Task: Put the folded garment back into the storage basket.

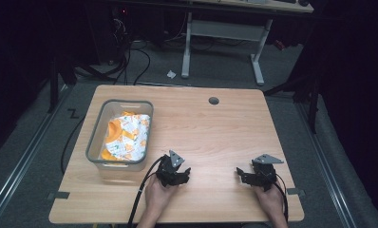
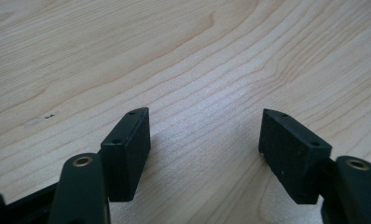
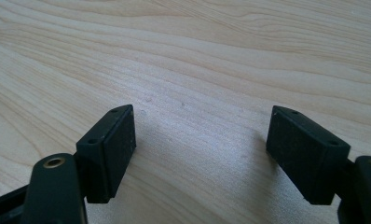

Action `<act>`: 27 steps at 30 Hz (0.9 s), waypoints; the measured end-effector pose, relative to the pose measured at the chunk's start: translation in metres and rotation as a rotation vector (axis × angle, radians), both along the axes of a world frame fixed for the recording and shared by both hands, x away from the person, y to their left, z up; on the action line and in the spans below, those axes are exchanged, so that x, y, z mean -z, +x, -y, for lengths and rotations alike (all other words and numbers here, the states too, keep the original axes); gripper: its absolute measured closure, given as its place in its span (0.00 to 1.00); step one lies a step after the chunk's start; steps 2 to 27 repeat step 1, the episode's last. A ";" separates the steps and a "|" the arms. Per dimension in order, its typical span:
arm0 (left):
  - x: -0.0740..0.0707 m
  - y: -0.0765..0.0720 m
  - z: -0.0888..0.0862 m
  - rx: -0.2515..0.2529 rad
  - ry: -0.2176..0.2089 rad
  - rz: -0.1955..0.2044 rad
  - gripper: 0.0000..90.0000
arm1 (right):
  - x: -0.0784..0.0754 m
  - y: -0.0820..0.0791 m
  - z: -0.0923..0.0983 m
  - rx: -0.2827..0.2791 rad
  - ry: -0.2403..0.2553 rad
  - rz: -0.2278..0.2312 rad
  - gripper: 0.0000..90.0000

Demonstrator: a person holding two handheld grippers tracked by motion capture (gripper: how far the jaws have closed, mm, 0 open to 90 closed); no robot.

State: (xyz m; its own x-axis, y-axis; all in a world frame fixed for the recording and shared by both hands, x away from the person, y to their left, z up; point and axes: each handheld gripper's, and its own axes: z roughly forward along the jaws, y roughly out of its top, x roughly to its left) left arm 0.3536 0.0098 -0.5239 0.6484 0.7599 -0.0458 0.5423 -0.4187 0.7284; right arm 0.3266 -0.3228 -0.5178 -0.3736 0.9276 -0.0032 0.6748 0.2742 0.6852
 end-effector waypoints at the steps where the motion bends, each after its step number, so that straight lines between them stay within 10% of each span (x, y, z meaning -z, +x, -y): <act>1: 0.000 0.000 0.000 0.001 0.001 -0.001 0.38 | 0.000 0.000 0.000 0.000 -0.001 0.000 0.27; 27: 0.000 0.000 0.000 0.001 0.001 -0.001 0.38 | 0.000 0.000 0.000 0.000 -0.001 0.000 0.27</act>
